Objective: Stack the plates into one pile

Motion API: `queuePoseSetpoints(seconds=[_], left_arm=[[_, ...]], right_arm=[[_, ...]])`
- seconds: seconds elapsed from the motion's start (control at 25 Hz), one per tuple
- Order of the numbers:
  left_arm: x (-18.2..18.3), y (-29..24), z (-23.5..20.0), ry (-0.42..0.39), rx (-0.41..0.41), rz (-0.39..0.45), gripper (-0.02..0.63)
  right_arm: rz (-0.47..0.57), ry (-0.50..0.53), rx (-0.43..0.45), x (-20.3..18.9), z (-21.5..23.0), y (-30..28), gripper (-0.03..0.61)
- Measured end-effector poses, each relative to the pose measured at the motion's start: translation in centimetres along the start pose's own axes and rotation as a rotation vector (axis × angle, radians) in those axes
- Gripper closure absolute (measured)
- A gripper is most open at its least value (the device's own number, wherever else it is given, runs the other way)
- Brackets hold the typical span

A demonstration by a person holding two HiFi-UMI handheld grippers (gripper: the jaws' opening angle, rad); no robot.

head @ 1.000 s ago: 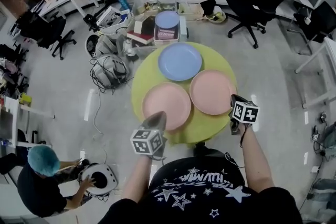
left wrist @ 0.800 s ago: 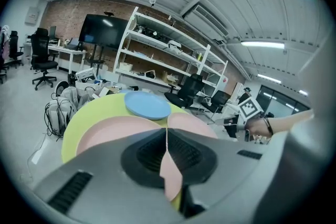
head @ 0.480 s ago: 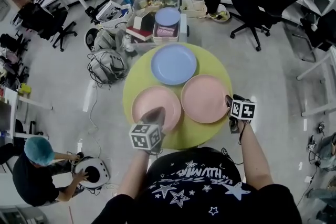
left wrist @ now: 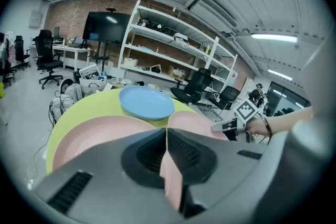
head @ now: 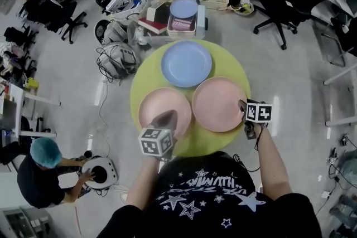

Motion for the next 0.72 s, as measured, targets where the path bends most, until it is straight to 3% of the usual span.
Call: queuePoseSetpoints(seconds=[0.16,0.28,0.36,0.72], left_arm=[[-0.3,0.4,-0.4,0.008,0.024,-0.008,0.595],[-0.6,0.9,-1.0,0.014,0.036,-0.006,0.595],[-0.7,1.3,-1.7,0.016,0.039,-0.005,0.595],[-1.2,1.4,-3.8,0.017,-0.023,-0.02,0.595]], right_arm=[[-0.021,-0.014,0.002,-0.3,0.0,-0.8,0.43],[-0.037,-0.008,-0.039,-0.5,0.3,-1.0,0.499],[-0.034,-0.023,-0.052,-0.6,0.2,-0.9,0.507],[0.074,-0.13,-0.112,0.2,-1.3,1.7,0.541]])
Point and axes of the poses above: the fingertips, and each gripper's own axes: y backward along the fingers, z to its right, x out of its top, the point moved 4 cm from there along y, backward along the fingers
